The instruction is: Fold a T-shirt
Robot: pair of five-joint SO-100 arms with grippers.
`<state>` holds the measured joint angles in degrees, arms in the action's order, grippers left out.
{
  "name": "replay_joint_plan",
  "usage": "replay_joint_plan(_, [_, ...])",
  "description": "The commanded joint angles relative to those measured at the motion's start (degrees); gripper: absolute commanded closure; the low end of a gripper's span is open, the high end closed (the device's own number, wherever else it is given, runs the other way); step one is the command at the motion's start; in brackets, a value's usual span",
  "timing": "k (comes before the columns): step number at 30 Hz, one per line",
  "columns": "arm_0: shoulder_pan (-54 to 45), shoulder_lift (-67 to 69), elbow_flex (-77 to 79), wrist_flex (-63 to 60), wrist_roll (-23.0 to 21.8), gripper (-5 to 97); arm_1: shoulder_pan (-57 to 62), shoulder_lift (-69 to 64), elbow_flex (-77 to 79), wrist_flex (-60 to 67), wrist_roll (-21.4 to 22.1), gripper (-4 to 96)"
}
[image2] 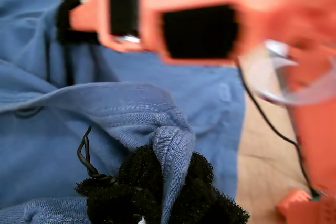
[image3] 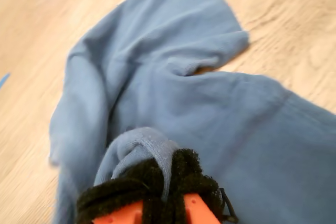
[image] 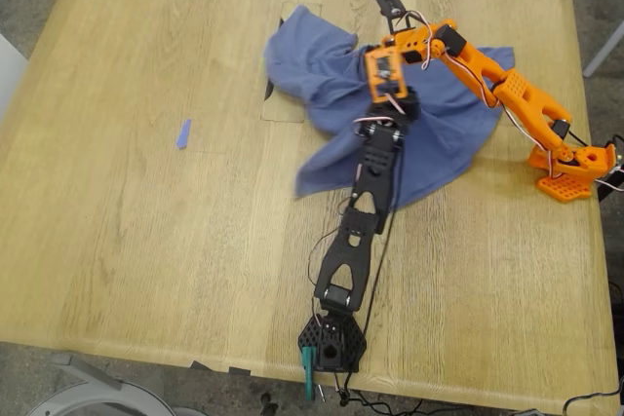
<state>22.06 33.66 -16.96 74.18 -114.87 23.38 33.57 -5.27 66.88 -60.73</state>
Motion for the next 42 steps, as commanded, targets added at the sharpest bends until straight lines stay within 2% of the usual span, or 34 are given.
replay_joint_plan(1, [5.36, 10.02, -2.20, -3.52, 0.70, 92, 2.55, 0.26, -2.81, -1.67, 0.44, 91.5])
replay_joint_plan(19, [14.94, -15.29, -2.29, -17.31, 1.23, 92, 8.70, -7.73, -2.81, -4.92, 0.35, 91.5])
replay_joint_plan(31, [21.01, -20.48, -2.29, -14.68, 2.55, 91, 10.55, -7.29, -2.81, -3.96, 0.26, 91.5])
replay_joint_plan(37, [23.47, -20.83, -2.29, -7.21, 3.87, 79, 10.72, -6.68, -2.81, -2.99, 0.35, 91.5])
replay_joint_plan(40, [22.85, -21.09, -2.20, -4.66, 5.10, 68, 10.72, -6.15, -2.81, -2.55, 0.35, 91.5])
replay_joint_plan(42, [21.88, -21.09, -2.11, -4.22, 6.06, 56, 10.72, -5.80, -2.81, -2.11, 0.35, 91.5])
